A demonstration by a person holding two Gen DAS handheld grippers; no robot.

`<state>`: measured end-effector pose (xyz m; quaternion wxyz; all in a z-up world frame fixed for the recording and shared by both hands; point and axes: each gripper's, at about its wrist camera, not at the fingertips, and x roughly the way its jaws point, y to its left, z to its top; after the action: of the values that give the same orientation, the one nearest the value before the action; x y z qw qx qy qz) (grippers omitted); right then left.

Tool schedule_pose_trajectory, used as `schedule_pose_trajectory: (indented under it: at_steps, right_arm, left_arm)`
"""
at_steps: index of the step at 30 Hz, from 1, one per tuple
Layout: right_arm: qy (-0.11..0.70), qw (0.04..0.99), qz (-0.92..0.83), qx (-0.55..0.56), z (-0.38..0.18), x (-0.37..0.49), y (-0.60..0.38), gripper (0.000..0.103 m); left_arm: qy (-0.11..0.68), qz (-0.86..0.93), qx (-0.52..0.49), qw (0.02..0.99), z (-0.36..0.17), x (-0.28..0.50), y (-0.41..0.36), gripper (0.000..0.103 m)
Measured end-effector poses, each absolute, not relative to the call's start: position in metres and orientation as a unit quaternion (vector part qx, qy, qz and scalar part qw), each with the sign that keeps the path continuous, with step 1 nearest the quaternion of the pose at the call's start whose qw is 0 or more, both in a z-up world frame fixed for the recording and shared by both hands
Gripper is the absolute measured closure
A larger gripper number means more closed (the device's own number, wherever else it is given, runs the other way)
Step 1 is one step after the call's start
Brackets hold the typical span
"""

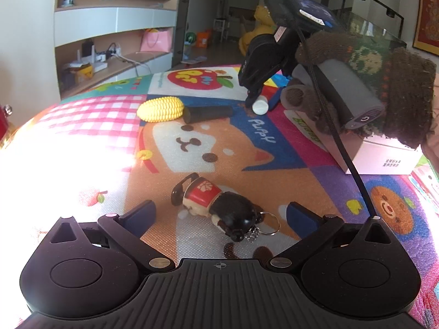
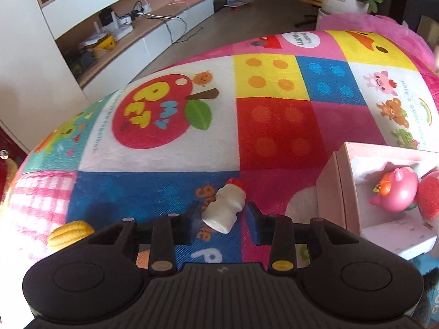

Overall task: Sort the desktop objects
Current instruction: 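Grasp the white yogurt bottle with red cap with the right gripper, then grasp the keychain doll with the left gripper while the right gripper holds the bottle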

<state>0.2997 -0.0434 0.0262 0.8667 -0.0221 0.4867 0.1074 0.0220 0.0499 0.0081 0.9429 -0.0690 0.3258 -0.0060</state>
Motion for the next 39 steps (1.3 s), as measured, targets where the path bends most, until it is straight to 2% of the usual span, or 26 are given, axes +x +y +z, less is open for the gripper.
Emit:
schedule_pose_trajectory:
  at_steps: [2,5,9,12,20,21,23,25,33,39]
  right_arm:
    - [0.492,0.864,0.108,-0.026,0.020,0.303,-0.041,0.078]
    - [0.479,0.864,0.154,-0.004,0.036,0.282,-0.048,0.078]
    - [0.425,0.871,0.245,-0.013,0.075,0.203,-0.065,0.078]
    - [0.404,0.871,0.279,-0.019,0.084,0.150,-0.101,0.078]
    - [0.390,0.874,0.263,-0.123,0.040,0.071,-0.159,0.078]
    - [0.392,0.872,0.263,-0.128,0.035,0.067,-0.162,0.076]
    - [0.390,0.874,0.254,-0.139,0.029,0.059,-0.169,0.064]
    - [0.386,0.876,0.249,-0.144,0.025,0.052,-0.175,0.047]
    - [0.338,0.902,0.147,-0.225,0.015,0.039,-0.199,0.040]
    - [0.348,0.912,0.165,-0.138,0.023,0.045,-0.219,0.040]
  left_arm:
    - [0.326,-0.006,-0.069,0.943,0.008,0.022,0.050,0.000]
    - [0.327,-0.008,-0.071,0.942,0.008,0.023,0.051,0.000]
    - [0.327,-0.008,-0.071,0.942,0.008,0.023,0.051,0.000]
    - [0.327,-0.008,-0.070,0.942,0.008,0.023,0.051,0.000]
    - [0.343,-0.007,-0.037,0.938,0.008,0.027,0.044,0.000]
    - [0.345,-0.007,-0.035,0.938,0.007,0.028,0.044,0.000]
    - [0.347,-0.009,-0.035,0.937,0.008,0.028,0.044,0.000]
    - [0.349,-0.010,-0.037,0.936,0.008,0.028,0.046,0.000]
    - [0.360,-0.008,-0.015,0.933,0.009,0.021,0.037,0.000]
    - [0.361,-0.005,-0.005,0.932,0.008,0.017,0.031,0.000]
